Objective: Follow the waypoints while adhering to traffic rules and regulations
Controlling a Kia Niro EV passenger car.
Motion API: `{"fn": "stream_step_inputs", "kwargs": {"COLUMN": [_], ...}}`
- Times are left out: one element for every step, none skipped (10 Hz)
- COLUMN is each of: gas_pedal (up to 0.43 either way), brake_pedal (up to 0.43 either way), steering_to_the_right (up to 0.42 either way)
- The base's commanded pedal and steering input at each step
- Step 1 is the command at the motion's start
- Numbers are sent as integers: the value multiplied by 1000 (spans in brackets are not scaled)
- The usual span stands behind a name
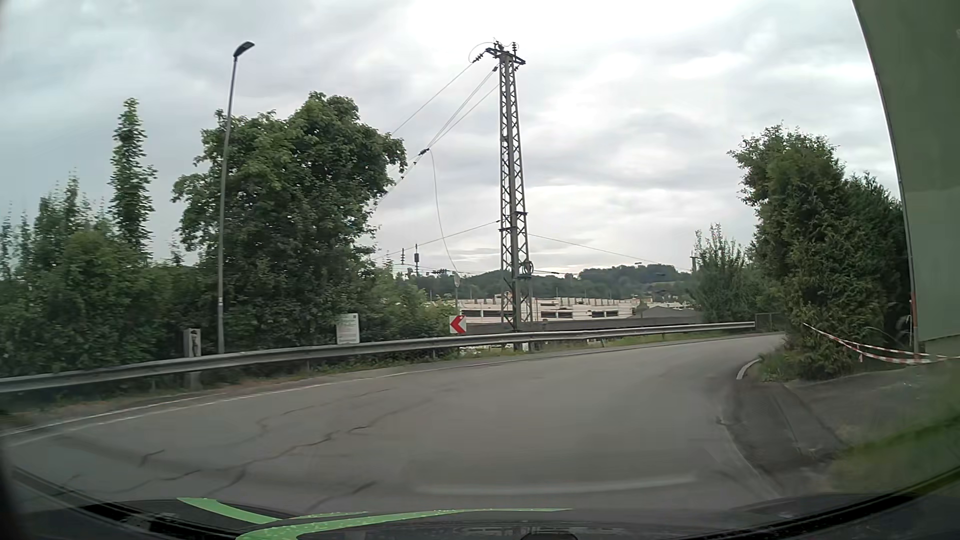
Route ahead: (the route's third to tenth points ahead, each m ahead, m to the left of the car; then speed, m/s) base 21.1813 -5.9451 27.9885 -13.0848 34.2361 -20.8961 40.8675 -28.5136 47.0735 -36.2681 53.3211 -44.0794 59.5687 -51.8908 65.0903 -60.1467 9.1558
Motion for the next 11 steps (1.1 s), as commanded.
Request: {"fn": "stream_step_inputs", "kwargs": {"gas_pedal": [47,47,47,47,59,59,67,67,67,79,87], "brake_pedal": [0,0,0,0,0,0,0,0,0,0,0], "steering_to_the_right": [128,132,135,139,143,148,154,160,166,168,168]}}
